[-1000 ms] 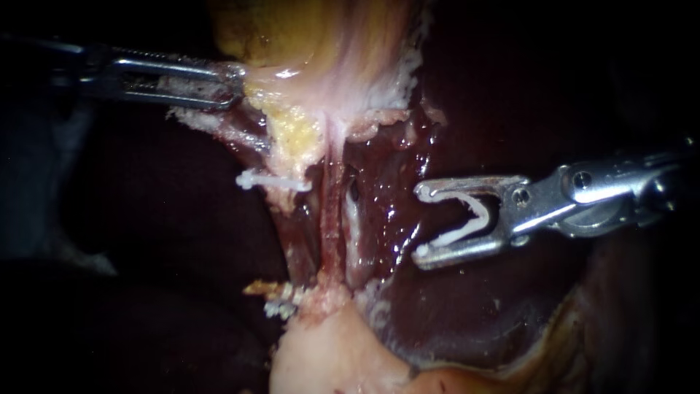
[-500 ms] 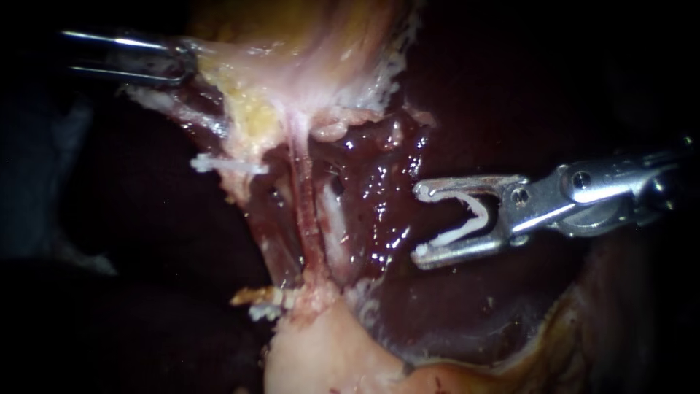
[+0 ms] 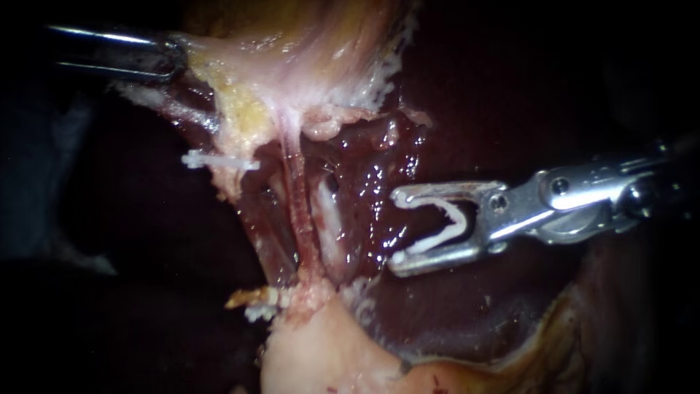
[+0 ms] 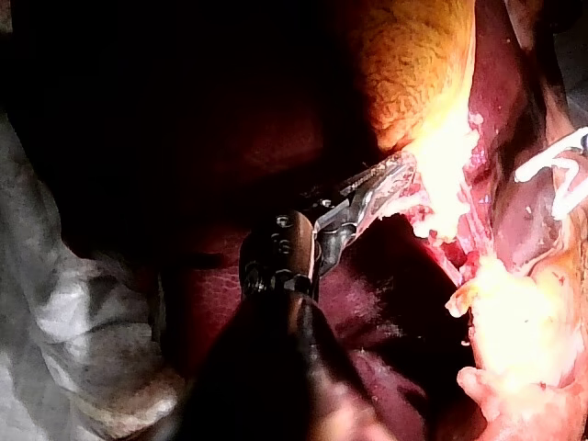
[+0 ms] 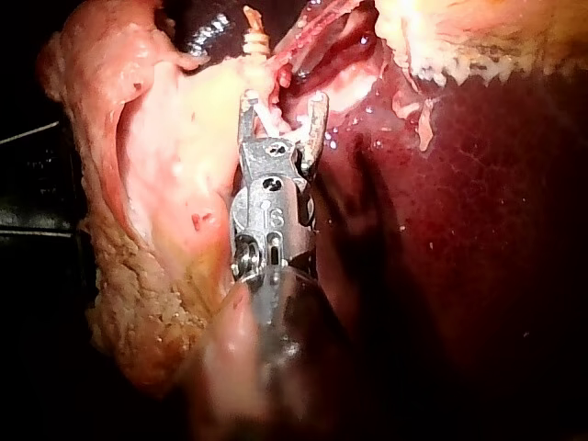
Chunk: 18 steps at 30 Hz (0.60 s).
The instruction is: Clipping first clip right tube
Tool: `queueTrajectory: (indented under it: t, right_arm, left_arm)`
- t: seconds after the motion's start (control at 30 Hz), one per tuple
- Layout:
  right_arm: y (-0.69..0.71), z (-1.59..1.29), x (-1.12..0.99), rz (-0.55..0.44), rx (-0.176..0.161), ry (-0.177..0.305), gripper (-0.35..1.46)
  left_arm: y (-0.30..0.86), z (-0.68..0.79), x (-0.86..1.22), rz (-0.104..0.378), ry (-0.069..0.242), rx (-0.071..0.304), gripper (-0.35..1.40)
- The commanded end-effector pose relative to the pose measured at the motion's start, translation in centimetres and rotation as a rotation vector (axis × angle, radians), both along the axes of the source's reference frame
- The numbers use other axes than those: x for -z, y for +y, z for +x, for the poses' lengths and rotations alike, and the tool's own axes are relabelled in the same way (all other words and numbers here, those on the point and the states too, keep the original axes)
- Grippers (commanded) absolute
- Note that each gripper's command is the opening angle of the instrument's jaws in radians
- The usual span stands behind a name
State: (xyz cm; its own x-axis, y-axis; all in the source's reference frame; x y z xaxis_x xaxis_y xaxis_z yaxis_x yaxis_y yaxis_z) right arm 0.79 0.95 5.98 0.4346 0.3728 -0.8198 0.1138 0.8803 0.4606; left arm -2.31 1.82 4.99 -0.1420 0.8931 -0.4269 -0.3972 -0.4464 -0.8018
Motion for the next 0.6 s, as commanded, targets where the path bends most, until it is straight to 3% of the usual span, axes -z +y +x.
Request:
queueTrajectory:
  t: [0.03,0.37,0.6]
  right_arm:
    - [-0.02,0.03,-0.03,0.012,0.001,-0.002,0.50]
    - [-0.15,0.39,-0.29,0.084,-0.009,-0.018,0.50]
    - [-0.16,0.56,-0.48,0.140,-0.022,0.003,0.50]
  left_arm:
    - [0.00,0.00,0.00,0.000,0.001,0.000,-0.35]
    - [-0.01,-0.01,-0.01,-0.001,0.002,0.001,-0.35]
    - [-0.01,-0.01,-0.01,-0.001,0.002,0.001,-0.35]
